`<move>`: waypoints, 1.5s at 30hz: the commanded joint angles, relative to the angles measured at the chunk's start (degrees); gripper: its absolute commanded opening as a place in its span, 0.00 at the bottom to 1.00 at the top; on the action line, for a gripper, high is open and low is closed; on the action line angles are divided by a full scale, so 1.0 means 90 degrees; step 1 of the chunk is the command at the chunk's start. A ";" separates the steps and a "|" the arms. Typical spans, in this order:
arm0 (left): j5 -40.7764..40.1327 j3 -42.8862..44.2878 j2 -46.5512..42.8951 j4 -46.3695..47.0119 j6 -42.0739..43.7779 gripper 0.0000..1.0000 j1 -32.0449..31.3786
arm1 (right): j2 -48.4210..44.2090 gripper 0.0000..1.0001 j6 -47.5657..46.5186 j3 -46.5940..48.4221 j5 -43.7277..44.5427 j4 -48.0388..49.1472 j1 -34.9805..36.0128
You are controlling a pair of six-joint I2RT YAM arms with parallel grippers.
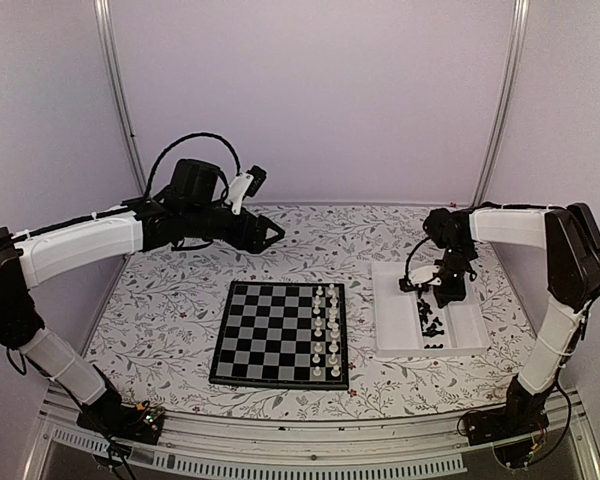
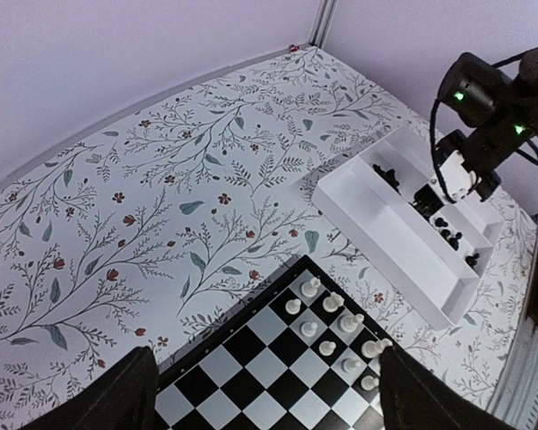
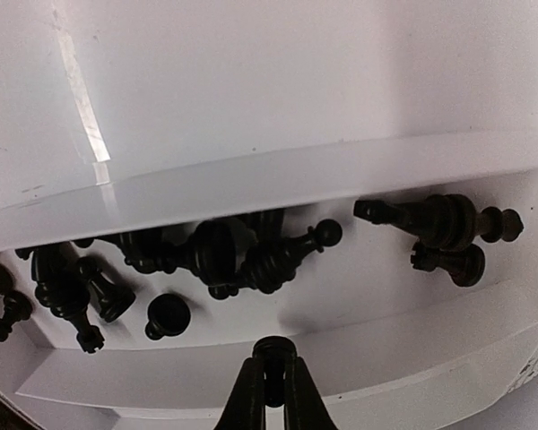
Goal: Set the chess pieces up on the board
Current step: Pick up the chess piece from the storage box, then place the chess piece on the chessboard.
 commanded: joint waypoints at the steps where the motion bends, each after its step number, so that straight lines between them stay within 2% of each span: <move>1: -0.0040 -0.0012 -0.0119 -0.0046 0.0063 0.87 0.0048 | -0.0427 0.01 0.0261 0.0382 -0.0104 -0.0466 0.0427; 5: -0.0209 -0.0012 -0.0154 -0.0060 0.0060 0.87 0.0058 | -0.0650 0.01 0.0517 0.0837 -0.0312 -0.0698 0.1093; 10: -0.0814 -0.0021 -0.0238 -0.0106 -0.0025 0.87 0.0201 | -0.0316 0.01 0.0822 0.1864 -0.0532 -0.0953 0.2003; 19: -0.1336 -0.0275 -0.0763 0.0132 -0.0739 0.88 0.1009 | 0.1226 0.01 0.1090 0.4006 -0.0533 -0.1220 0.3524; 26: -0.1763 -0.0407 -0.1192 0.0244 -0.0833 0.89 0.1514 | 0.2446 0.00 0.1151 0.5625 -0.0798 -0.1284 0.4412; 35: -0.1709 -0.0463 -0.1400 0.0313 -0.0893 0.89 0.1828 | 0.3404 0.00 0.1151 0.6424 -0.0983 -0.1036 0.5283; 45: -0.1630 -0.0471 -0.1408 0.0313 -0.0890 0.89 0.1866 | 0.3877 0.00 0.1088 0.6729 -0.1078 -0.0605 0.5773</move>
